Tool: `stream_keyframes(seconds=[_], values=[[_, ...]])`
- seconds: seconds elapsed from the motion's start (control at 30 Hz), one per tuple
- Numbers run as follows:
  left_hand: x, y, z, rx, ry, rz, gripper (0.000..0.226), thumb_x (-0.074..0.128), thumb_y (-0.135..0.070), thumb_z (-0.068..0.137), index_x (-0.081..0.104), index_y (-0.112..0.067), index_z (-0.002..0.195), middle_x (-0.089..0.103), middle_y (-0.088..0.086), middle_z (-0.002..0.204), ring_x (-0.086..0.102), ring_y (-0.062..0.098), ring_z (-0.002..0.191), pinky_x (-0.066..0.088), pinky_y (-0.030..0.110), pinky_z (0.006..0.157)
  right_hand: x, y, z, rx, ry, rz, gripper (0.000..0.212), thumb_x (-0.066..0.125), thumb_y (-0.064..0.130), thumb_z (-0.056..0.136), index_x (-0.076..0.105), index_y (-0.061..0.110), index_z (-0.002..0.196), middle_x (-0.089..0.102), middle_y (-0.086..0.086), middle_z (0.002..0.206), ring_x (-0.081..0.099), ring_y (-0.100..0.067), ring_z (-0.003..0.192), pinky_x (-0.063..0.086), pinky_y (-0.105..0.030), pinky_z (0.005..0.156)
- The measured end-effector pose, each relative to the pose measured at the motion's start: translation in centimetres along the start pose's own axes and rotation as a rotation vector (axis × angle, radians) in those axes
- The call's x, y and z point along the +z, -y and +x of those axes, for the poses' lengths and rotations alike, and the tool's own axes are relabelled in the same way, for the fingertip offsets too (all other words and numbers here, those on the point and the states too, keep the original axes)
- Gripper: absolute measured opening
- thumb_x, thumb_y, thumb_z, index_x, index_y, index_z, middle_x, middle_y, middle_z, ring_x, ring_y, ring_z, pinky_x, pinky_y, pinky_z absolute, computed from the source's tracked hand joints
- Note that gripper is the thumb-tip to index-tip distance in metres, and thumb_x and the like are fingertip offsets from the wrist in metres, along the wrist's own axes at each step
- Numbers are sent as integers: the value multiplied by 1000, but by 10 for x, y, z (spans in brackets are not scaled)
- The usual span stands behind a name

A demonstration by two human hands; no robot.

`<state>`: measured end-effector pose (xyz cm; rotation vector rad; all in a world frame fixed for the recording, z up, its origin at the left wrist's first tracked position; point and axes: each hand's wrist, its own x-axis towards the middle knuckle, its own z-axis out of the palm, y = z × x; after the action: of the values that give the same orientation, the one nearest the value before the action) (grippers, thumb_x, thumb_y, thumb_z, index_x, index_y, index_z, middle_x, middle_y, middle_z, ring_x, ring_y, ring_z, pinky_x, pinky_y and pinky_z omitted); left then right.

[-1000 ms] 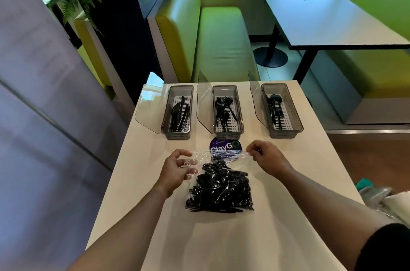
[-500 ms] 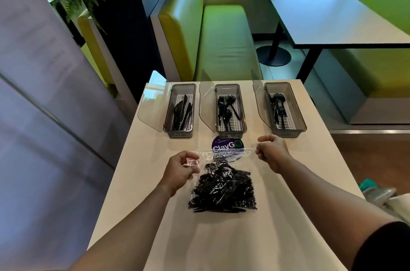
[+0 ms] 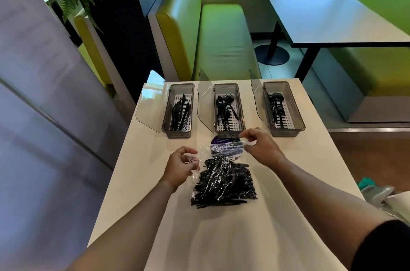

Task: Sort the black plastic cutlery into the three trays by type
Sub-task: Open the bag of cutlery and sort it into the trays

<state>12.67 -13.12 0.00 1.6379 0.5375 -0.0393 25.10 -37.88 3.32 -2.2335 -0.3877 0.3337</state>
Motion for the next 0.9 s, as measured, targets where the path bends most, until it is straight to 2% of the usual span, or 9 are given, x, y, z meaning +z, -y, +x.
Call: stream_keyframes(seconds=[0.1,0.2,0.3,0.4,0.5,0.67,0.73,0.8,0.9], values=[[1,0,2,-13,9,-34,28,66,12,87,64,-11,102,70,1,72,68,19,67,43,25,53,1,-2,-3,-171,85,-261,26,77,22,87,71,25,113,48,3,111,47,-13,107,42,-28,94],[1,0,3,-28,19,-57,26,67,11,88,64,-11,101,69,-3,66,66,15,63,41,25,53,3,-7,-7,-312,91,-447,27,74,27,89,70,23,116,42,5,108,40,-15,106,41,-28,90],[-1,1,3,-28,29,-59,25,70,8,87,64,-13,99,69,0,71,65,16,62,42,24,53,2,-11,-10,-394,52,-535,24,71,27,92,72,22,115,40,6,106,37,-13,103,40,-25,87],[-2,1,3,-33,43,-45,27,75,6,84,64,-15,97,67,5,76,64,15,61,42,24,52,-1,-13,-10,-411,22,-524,16,67,27,95,76,20,106,48,4,100,48,-16,98,48,-30,80],[-3,3,3,-33,56,-3,32,78,6,80,64,-15,100,63,6,79,63,12,61,43,25,52,-7,-9,-7,-333,-17,-436,12,67,27,96,76,18,98,51,4,93,52,-20,96,42,-28,79],[-2,3,2,-27,87,48,34,78,6,81,64,-13,104,60,10,82,59,10,59,43,24,52,-13,-5,-1,-158,-18,-321,9,68,29,95,75,23,95,56,8,96,44,-15,104,34,-31,88],[-1,2,3,-19,93,61,33,77,7,81,63,-14,104,61,10,81,59,11,60,42,23,51,-13,-5,1,-97,-19,-227,7,70,26,94,75,23,91,63,9,96,49,-15,101,38,-30,85],[-1,1,3,-7,102,86,35,77,7,81,64,-15,105,61,11,81,60,12,62,43,23,51,-14,-5,3,8,-21,-75,9,70,20,93,73,18,84,70,3,90,59,-15,89,45,-27,75],[-1,0,1,4,120,120,37,79,6,80,64,-14,108,61,8,77,61,13,63,43,22,50,-14,-3,3,165,-50,111,14,68,11,91,69,14,78,74,-12,86,65,-26,80,52,-35,74]])
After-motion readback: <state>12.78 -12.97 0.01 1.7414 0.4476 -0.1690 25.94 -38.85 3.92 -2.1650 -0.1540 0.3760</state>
